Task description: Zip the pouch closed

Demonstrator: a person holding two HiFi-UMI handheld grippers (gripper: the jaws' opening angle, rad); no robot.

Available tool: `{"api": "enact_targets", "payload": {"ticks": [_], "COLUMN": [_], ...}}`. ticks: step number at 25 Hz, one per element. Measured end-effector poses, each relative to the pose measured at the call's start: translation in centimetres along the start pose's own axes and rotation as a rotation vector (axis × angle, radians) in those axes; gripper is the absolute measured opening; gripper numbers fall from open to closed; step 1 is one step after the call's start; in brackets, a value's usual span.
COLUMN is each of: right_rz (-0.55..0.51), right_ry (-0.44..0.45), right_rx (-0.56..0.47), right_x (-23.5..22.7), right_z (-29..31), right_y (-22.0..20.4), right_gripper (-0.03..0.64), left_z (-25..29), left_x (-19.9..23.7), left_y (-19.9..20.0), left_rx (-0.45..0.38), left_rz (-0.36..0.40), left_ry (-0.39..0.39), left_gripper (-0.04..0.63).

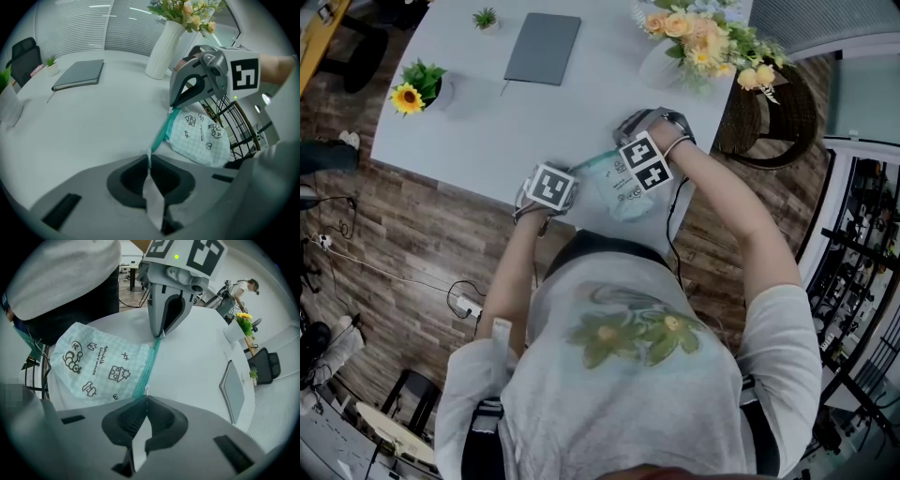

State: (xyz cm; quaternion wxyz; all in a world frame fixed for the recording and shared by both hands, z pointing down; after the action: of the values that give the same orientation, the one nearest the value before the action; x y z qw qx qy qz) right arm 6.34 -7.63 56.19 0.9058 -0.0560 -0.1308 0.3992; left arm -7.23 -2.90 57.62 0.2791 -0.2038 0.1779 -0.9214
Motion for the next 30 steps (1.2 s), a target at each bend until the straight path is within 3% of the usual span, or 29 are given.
{"api": "enact_targets", "payload": {"ticks": [30], "right_rz": [0.039], "right_ry": [-0.001], "right_rx": [0.002], "right_x": [0.31], "right_z": [0.24], "right_y": [-0.84], "right_gripper": [0.017], "left_z": [-0.05], "left_x": [0.05], "left_y": [-0.06], "left_rx": [0.008], "left_rz": [-0.011], "left_ry": [0.001], "left_gripper": [0.023]}}
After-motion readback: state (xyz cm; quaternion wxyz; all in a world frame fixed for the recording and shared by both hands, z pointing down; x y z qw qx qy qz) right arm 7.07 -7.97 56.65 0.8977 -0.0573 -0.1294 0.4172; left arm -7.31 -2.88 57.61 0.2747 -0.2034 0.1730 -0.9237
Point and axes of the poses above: the fingertips, and each gripper's own axes: z forward along the fingers, x to its left, y out of its top, the point moved 6 cm from there along -z, backward along the fingers, and after that the axes turned 8 degrees about -x, right-handed, at the moved point
